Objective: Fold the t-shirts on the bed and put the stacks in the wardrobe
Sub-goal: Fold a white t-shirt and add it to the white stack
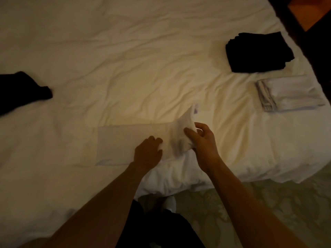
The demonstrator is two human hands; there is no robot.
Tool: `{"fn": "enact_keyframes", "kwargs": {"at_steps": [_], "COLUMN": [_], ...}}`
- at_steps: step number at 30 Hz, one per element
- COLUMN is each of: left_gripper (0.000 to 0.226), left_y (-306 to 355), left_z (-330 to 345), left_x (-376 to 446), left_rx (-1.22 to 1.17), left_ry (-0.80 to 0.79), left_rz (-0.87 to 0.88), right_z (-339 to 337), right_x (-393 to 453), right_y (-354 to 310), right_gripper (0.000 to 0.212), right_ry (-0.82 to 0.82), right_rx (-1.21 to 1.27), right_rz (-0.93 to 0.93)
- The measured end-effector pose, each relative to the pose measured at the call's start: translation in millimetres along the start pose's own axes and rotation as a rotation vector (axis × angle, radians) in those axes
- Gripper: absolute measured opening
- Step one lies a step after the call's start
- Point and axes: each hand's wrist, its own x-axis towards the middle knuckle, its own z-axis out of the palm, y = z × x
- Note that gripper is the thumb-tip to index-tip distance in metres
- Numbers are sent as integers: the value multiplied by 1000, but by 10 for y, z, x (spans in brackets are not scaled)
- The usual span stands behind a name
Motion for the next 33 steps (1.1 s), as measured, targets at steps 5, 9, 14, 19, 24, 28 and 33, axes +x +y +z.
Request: {"fn": "enact_keyframes", "kwargs": {"at_steps": [5, 9, 14, 19, 24, 28, 33], "left_gripper": [17, 22, 24, 42, 56, 50, 13], "left_y": [-293, -543, -693, -696, -950, -1218, -1298], "left_z": [-356, -626, -906, -1114, -1131, -1081, -996], "left_x": [-229, -423, -484, -472, -423, -440, -381], "left_rx": [-724, -883, -1073, -1194, -1033, -942, -979], "left_ry": [161, 352, 234, -7, -23, 28, 74], "left_rz": [-295, -355, -400, -446, -463, -507, -489], "right_z": [709, 1114, 1435, 1679, 1923, 1874, 1294], "right_x": [-141, -219, -284, -336, -421, -509, -436], "right_y": [76, 240, 491, 682, 891, 907, 1090], "right_gripper": [16, 17, 22, 15, 27, 41, 81], "right_ry": [-52, -70, -57, -66, -235, -386, 51], "right_rx": [-233, -427, -570, -666, -859, -780, -1153], "right_rz": [-103, -182, -234, -311, -343, -364, -474]}}
